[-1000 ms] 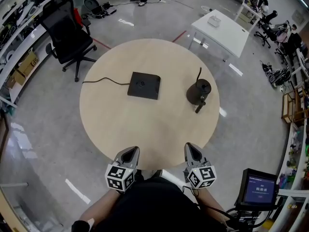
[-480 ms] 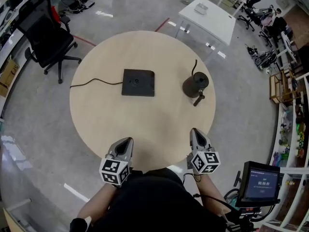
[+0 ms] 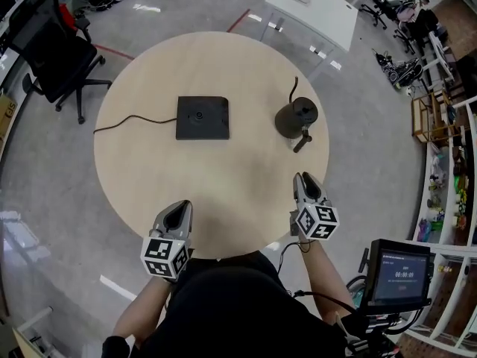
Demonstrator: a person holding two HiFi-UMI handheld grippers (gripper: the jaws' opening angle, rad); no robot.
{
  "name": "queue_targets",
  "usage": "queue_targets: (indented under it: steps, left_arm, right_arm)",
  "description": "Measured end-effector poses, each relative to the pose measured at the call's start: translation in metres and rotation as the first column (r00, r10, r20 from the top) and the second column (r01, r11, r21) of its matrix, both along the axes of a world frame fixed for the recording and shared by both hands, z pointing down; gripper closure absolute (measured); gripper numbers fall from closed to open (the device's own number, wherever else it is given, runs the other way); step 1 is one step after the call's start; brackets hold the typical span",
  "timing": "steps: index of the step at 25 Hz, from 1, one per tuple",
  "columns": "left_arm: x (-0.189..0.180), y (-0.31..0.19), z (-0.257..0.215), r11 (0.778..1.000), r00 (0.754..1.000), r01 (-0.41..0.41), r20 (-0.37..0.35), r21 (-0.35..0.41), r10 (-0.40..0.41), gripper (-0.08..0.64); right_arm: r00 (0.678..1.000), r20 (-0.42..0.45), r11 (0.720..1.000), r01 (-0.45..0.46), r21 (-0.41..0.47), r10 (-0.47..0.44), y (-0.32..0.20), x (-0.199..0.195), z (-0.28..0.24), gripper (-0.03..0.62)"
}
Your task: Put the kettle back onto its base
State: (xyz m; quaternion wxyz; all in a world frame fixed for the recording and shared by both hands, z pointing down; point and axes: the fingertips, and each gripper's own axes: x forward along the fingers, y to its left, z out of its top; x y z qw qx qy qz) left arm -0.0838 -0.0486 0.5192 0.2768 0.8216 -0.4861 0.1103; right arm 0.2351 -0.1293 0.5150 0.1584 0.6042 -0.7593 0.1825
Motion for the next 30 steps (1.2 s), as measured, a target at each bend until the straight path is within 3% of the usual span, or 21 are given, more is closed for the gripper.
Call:
queue_targets:
  steps: [13,17,30]
  left_arm:
    - [0.025,-0.007,0.005,0.995,0.996,0.072,0.047,-0.064,-0.069,0.526]
    - [0.027,-0.034,0.017,0.993,0.995,0.091,0.054,-0.077,-0.086,0.522]
    - [0.046,-0.021,0.01,0.991,0.995,0.098,0.041,-0.094,-0.094,0.522]
  right_arm:
    - [0.998,-0.044,0.996,-0.044,-0.074,0.041,-0.098,0.058,0.06,0.394]
    - [0.997,-0.077,0.995,-0.035,-0.091,0.028,-0.135,0.064,0.084,0.382]
    - [0.992,-0.123,0.992,-0.011,-0.125,-0.005,-0.153,0.077,0.106,0.379]
